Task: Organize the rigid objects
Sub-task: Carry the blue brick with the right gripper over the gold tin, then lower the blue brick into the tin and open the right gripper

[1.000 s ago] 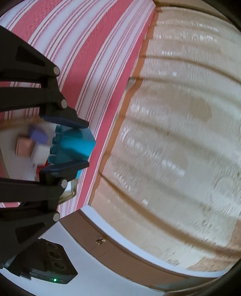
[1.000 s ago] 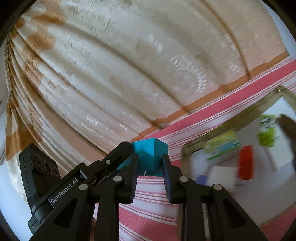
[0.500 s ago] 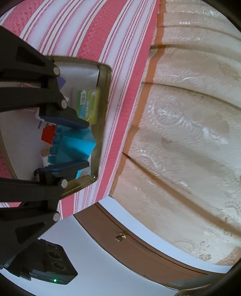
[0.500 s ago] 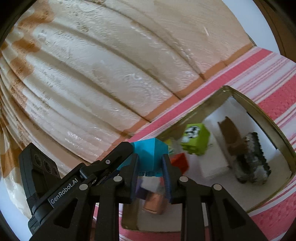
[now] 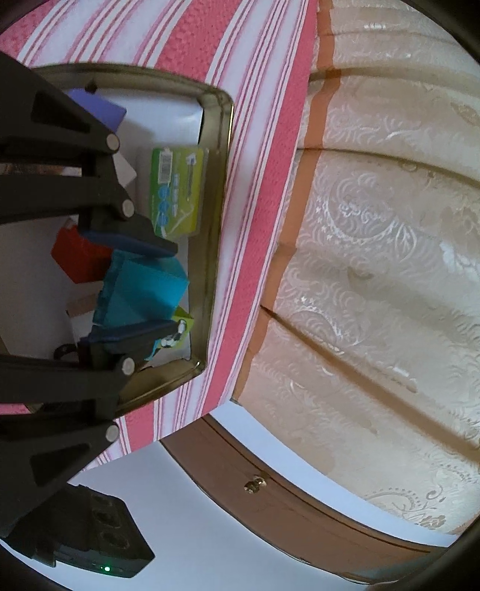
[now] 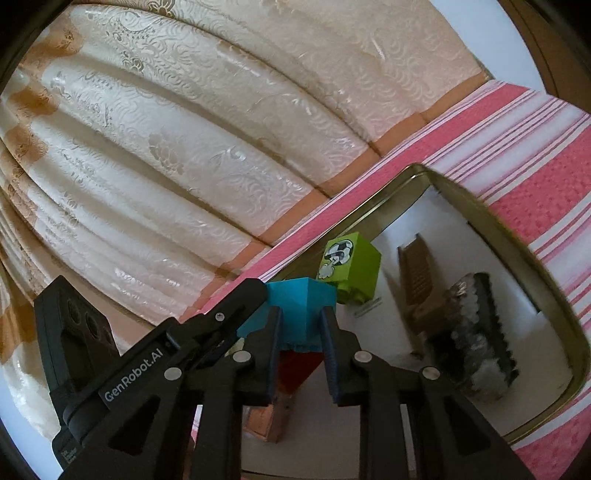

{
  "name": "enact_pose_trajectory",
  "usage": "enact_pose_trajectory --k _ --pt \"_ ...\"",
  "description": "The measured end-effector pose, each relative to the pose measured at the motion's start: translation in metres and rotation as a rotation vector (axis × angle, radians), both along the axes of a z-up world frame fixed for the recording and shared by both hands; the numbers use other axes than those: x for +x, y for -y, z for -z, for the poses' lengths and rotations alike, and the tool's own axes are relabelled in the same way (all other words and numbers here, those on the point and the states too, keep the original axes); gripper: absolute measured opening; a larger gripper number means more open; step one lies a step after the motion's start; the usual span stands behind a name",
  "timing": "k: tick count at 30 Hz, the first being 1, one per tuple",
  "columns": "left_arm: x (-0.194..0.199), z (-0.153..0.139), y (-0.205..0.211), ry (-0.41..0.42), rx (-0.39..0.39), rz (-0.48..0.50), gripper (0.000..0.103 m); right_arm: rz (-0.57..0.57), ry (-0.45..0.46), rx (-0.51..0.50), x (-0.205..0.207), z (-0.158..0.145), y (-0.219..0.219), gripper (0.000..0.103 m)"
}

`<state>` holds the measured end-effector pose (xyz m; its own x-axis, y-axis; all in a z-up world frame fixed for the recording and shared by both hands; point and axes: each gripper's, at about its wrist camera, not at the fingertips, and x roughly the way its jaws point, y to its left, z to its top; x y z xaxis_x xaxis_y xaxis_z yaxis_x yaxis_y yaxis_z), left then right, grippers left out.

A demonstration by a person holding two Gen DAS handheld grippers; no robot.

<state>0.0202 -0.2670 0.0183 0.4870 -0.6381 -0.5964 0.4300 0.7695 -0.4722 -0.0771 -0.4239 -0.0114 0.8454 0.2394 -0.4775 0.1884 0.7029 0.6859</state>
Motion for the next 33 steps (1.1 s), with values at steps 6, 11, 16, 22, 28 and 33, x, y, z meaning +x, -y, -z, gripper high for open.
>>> enact_pose_trajectory --k 6,11,16,22,28,33 --pt "0.009 0.018 0.01 -0.09 0.001 0.018 0.035 0.042 -0.043 -0.066 0.002 0.003 0.004 0.019" --pt "0.008 0.014 0.012 -0.076 0.031 0.015 0.035 0.068 -0.047 -0.133 0.001 -0.001 0.001 0.019" --pt "0.01 0.018 0.005 -0.08 0.067 -0.046 0.061 0.059 -0.049 -0.148 0.004 0.001 0.003 0.019" --pt "0.0 0.01 0.002 -0.014 0.181 -0.066 0.073 0.047 -0.054 -0.123 -0.004 -0.002 0.001 0.019" --pt "-0.01 -0.003 -0.013 0.079 0.172 -0.109 0.1 0.191 -0.009 -0.129 -0.025 -0.011 0.022 0.019" --pt "-0.02 -0.014 -0.032 0.179 0.214 -0.165 0.1 0.206 -0.007 -0.123 -0.028 -0.013 0.028 0.019"
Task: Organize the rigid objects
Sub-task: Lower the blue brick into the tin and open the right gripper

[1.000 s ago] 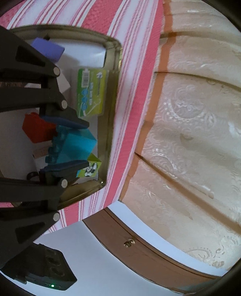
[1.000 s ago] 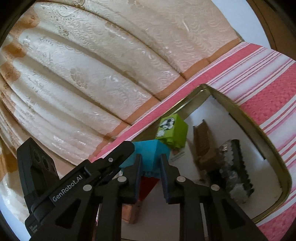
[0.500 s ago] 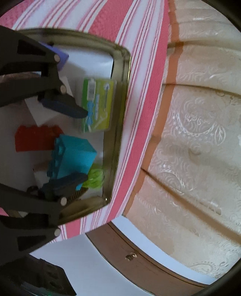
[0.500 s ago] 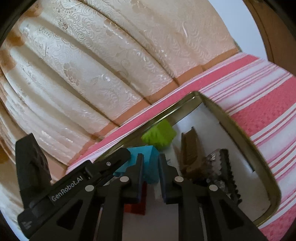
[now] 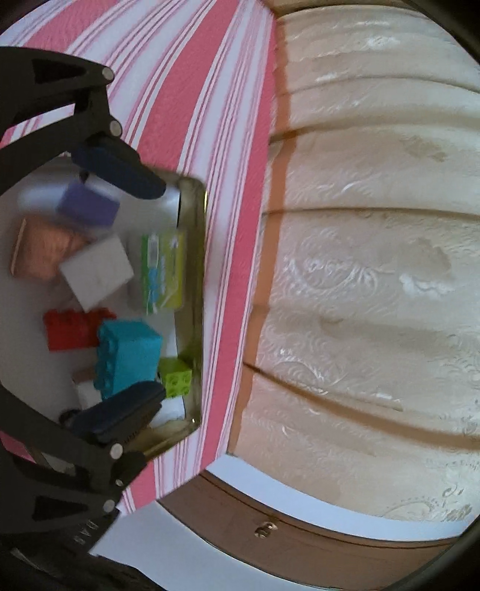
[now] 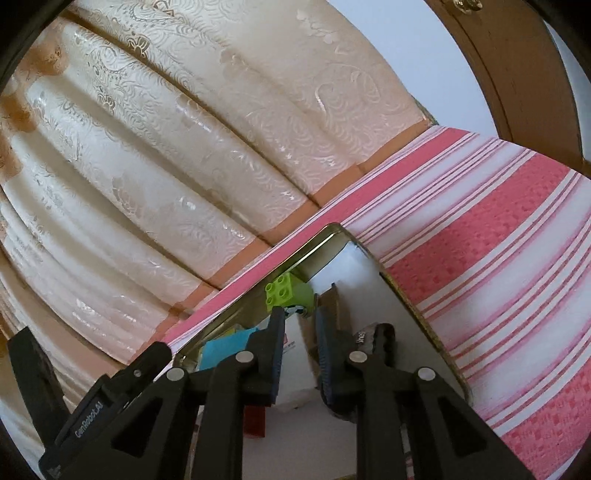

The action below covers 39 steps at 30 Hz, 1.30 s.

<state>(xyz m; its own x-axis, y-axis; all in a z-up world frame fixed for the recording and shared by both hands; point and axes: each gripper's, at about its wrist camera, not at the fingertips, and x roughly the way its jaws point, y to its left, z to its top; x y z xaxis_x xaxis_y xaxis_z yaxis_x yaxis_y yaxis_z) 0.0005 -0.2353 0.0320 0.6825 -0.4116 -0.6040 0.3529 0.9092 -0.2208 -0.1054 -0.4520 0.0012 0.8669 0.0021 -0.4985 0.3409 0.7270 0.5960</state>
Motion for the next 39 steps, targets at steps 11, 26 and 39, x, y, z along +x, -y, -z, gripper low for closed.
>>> enact_pose_trajectory --k 11,26,39 --pt "-0.008 0.021 0.036 0.093 0.298 -0.006 0.1 -0.108 -0.008 0.052 0.01 0.008 -0.015 0.018" --pt "0.008 0.012 0.024 0.057 0.187 -0.045 0.102 -0.046 0.211 0.286 -0.017 0.001 0.016 0.045" --pt "-0.018 0.018 -0.074 0.239 0.009 -0.244 0.103 0.301 0.226 -0.342 -0.052 -0.04 -0.019 0.095"
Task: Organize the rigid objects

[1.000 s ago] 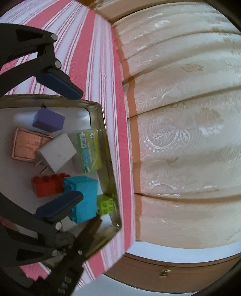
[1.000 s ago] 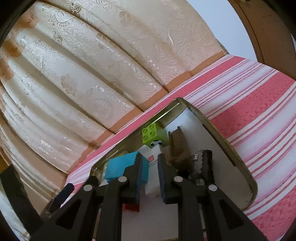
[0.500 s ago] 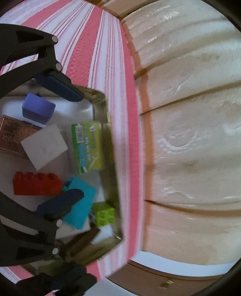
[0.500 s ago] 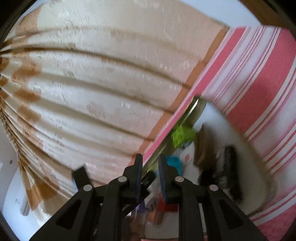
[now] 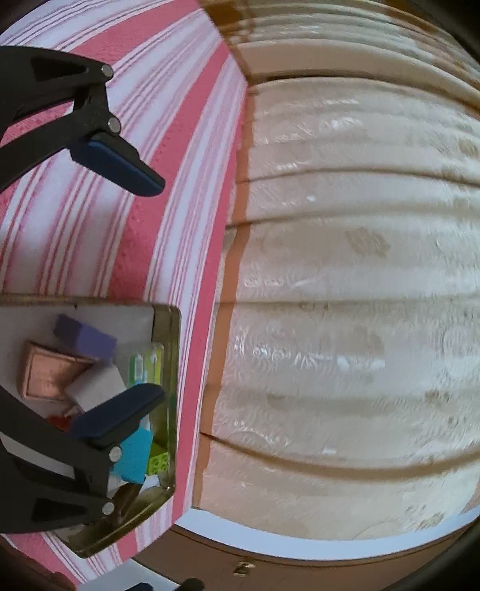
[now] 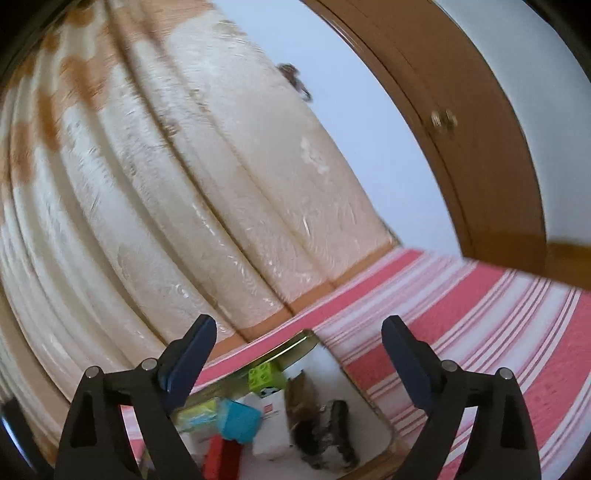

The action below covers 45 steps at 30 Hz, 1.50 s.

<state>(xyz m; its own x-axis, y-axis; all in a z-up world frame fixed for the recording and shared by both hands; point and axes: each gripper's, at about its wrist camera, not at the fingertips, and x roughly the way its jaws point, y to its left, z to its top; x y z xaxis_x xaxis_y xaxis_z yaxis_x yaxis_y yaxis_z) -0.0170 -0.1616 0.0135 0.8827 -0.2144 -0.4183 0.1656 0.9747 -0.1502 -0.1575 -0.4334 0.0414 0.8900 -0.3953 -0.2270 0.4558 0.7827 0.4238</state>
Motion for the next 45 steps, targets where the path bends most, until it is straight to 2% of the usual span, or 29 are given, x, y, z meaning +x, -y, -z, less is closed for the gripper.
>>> enact_pose_trajectory --k 3,7,13,22,31,45 --pt "-0.005 0.003 -0.004 0.009 -0.018 -0.022 0.103 0.01 -0.03 -0.126 0.001 0.001 -0.018 0.096" --pt "-0.016 0.0 0.006 0.061 0.026 0.009 0.103 0.039 -0.059 -0.232 -0.001 0.002 -0.034 0.096" --pt "-0.03 -0.002 0.015 0.094 0.027 0.057 0.103 0.01 -0.112 -0.236 -0.003 0.01 -0.043 0.096" --pt "-0.04 -0.001 0.021 0.12 0.063 0.086 0.103 0.037 -0.087 -0.242 -0.016 0.009 -0.052 0.096" --pt "-0.049 -0.002 0.024 0.134 0.089 0.1 0.103 0.028 -0.066 -0.385 -0.021 0.002 -0.085 0.096" --pt "-0.057 -0.001 0.027 0.14 0.088 0.114 0.103 0.028 -0.027 -0.386 -0.028 -0.001 -0.09 0.096"
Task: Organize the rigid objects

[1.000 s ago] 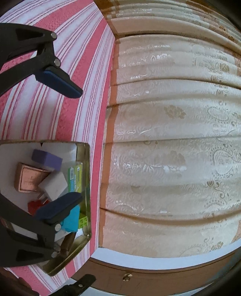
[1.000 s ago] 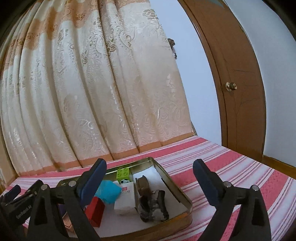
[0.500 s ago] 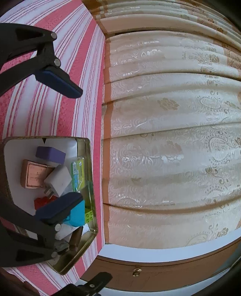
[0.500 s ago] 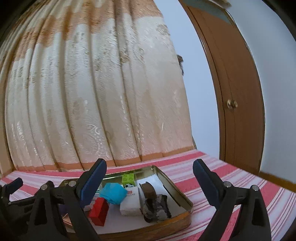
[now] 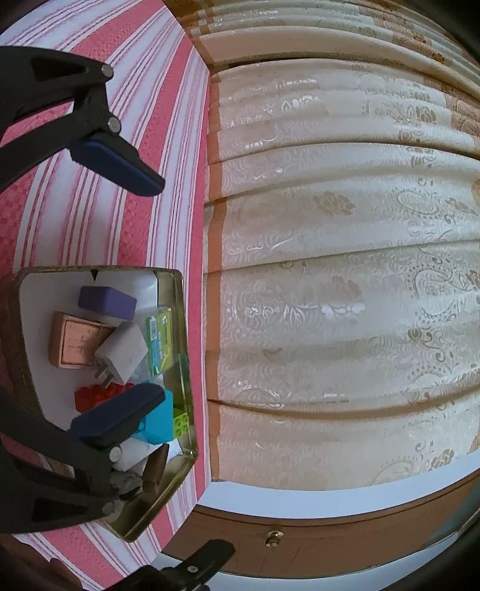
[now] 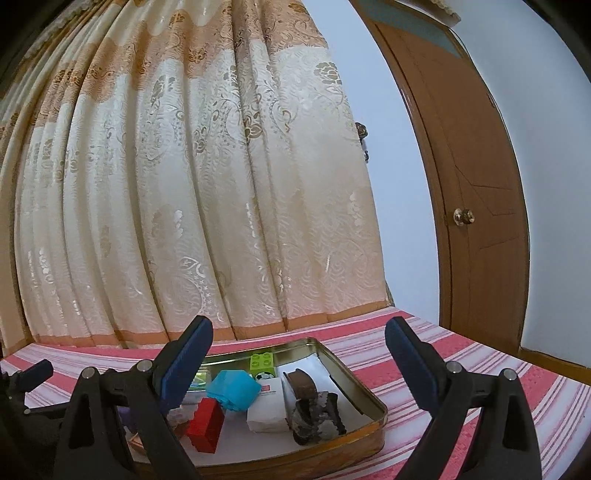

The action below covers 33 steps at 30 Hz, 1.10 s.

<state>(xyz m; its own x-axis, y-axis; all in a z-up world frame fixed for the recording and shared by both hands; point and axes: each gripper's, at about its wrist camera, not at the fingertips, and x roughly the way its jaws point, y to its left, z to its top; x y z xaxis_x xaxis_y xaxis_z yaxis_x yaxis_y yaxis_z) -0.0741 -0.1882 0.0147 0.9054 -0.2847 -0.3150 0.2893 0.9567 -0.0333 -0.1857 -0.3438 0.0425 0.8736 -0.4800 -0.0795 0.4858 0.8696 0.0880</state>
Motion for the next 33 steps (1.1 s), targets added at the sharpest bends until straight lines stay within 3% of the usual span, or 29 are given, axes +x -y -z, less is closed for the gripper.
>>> enact_pose_trajectory --k 33 --pt "-0.0029 -0.0011 0.0032 -0.001 0.011 0.003 0.103 0.0 0.009 -0.019 -0.0013 -0.0003 -0.0044 0.097"
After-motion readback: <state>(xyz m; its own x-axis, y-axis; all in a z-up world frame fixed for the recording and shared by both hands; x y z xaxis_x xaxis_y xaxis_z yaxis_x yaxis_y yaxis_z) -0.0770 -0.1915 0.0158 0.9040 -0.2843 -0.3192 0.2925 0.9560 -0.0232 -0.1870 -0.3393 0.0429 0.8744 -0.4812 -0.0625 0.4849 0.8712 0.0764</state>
